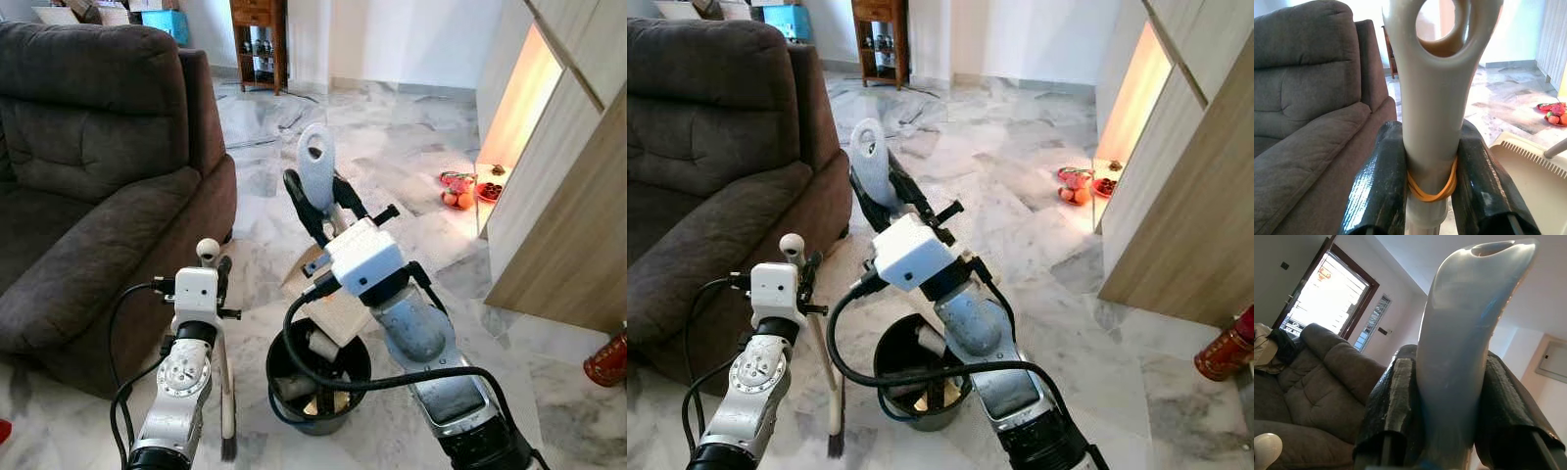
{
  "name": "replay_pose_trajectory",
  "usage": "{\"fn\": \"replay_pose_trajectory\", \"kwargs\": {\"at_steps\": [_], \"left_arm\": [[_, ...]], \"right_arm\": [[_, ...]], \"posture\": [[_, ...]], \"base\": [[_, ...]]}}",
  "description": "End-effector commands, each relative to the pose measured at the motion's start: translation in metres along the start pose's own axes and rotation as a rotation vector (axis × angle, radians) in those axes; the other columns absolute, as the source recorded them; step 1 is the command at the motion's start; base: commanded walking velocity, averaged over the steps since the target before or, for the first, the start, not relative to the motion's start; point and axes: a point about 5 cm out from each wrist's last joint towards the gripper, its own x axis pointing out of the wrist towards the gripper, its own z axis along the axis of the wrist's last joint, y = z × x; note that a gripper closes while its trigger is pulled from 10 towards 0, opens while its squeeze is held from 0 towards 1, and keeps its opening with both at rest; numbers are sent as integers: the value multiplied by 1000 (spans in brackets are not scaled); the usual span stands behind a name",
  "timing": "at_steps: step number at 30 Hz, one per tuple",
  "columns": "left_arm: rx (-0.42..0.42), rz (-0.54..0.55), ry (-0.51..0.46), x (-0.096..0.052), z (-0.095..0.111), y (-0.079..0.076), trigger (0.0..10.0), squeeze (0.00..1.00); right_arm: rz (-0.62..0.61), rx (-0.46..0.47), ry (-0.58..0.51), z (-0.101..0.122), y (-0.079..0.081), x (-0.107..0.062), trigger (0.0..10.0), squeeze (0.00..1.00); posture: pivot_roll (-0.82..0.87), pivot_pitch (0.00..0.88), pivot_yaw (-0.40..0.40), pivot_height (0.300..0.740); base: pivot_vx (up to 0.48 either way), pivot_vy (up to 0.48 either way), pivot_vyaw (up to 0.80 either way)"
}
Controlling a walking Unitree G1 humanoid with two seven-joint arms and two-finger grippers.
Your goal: Sweep floor
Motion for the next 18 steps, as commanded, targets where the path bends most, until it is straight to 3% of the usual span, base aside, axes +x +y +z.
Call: {"fn": "replay_pose_trajectory", "kwargs": {"at_steps": [1,3,5,12,14,18], "left_arm": [[4,10,-43,4,7,2,10000,0],[4,9,-45,4,8,2,10000,0],[4,8,-47,4,8,1,10000,0],[3,4,-50,5,8,1,10000,0],[2,2,-50,5,9,0,10000,0],[0,4,-48,5,8,0,10000,0]], "right_arm": [[3,-47,-95,16,-2,7,10000,0],[-22,-79,-94,15,-7,7,10000,0],[-126,-144,-82,12,-27,10,10000,0],[-243,-282,-11,0,-56,5,10000,0],[-253,-359,37,-10,-65,-2,10000,0],[-329,-381,150,-33,-79,-18,10000,0]], "posture": [[135,0,14,740],[135,0,14,740],[132,0,15,740],[128,0,16,740],[129,0,15,740],[129,0,12,740]], "base": [[0,0,0],[0,0,0],[0,0,0],[0,0,0],[0,0,0],[0,0,0]]}}
